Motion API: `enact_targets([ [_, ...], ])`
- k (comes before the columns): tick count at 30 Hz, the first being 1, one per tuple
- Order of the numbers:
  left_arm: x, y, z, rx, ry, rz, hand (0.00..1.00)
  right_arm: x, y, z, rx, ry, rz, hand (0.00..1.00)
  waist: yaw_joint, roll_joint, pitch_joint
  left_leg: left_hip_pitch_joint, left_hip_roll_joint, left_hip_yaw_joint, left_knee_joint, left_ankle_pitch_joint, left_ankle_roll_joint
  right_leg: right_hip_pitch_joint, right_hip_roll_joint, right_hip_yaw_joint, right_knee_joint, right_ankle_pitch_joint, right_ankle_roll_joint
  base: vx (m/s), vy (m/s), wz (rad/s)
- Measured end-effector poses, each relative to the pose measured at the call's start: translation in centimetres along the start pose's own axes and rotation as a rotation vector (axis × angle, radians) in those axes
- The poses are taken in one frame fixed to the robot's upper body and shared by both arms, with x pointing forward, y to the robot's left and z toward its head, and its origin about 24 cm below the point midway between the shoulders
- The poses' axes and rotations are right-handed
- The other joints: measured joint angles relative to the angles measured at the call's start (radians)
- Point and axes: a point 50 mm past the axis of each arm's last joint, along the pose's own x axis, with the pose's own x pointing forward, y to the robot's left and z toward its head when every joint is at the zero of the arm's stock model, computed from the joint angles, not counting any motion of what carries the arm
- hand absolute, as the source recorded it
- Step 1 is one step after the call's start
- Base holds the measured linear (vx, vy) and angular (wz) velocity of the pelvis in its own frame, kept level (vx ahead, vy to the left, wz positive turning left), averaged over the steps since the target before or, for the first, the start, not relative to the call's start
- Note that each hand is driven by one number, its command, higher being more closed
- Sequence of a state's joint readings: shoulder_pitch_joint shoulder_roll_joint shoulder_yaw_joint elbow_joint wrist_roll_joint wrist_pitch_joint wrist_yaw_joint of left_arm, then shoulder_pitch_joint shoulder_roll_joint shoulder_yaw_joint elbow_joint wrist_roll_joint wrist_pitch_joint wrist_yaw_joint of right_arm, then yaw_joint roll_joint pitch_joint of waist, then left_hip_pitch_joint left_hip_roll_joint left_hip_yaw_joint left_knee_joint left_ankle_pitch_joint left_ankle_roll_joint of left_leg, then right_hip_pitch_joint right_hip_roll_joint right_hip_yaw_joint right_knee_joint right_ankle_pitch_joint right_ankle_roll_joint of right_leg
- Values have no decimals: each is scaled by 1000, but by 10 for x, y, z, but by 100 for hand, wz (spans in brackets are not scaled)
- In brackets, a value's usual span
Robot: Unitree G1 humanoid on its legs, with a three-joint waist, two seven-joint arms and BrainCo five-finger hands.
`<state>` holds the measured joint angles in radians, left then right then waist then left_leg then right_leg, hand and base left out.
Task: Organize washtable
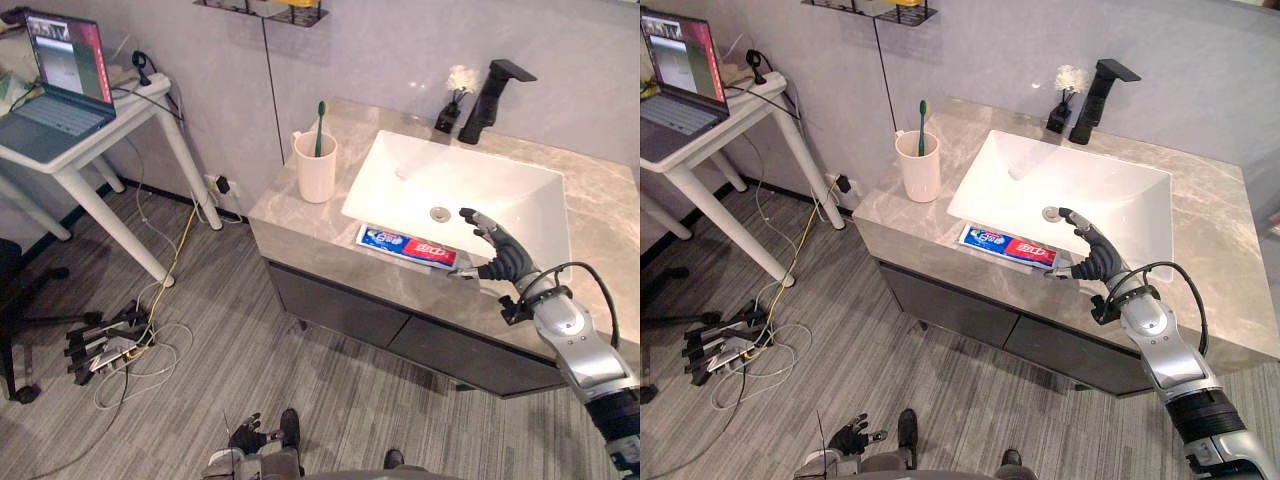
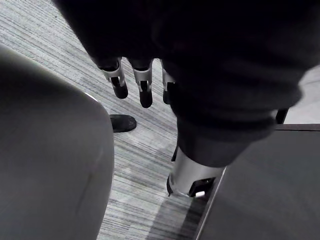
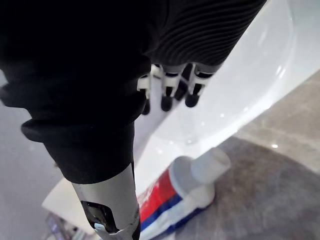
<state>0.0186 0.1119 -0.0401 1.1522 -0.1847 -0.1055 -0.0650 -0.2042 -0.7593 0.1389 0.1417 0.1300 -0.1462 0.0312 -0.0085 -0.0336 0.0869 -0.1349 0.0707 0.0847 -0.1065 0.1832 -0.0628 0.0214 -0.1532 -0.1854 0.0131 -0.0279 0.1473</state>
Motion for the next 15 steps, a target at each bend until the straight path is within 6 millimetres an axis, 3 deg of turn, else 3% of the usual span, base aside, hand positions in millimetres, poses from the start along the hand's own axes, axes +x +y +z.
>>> enact_targets([
  [5,0,1,2,2,-7,2,0,7,-6,1,12,0,-26,0,1,-6,5,9,9,-2,-1,-12,-5,9,9,-3,2,8,-1,5,-2,2],
  [11,0,1,2,2,-10,3,0,7,1,-3,11,17,4,0,1,-3,14,7,30,-5,-1,-17,-3,7,24,-2,2,16,-1,-69,-16,-1],
  [15,0,-1,4,-2,-20,-3,0,6,1,-8,8,40,5,0,9,-5,26,-16,26,-4,-1,-16,-4,-25,27,7,8,-18,-5,-106,10,6],
])
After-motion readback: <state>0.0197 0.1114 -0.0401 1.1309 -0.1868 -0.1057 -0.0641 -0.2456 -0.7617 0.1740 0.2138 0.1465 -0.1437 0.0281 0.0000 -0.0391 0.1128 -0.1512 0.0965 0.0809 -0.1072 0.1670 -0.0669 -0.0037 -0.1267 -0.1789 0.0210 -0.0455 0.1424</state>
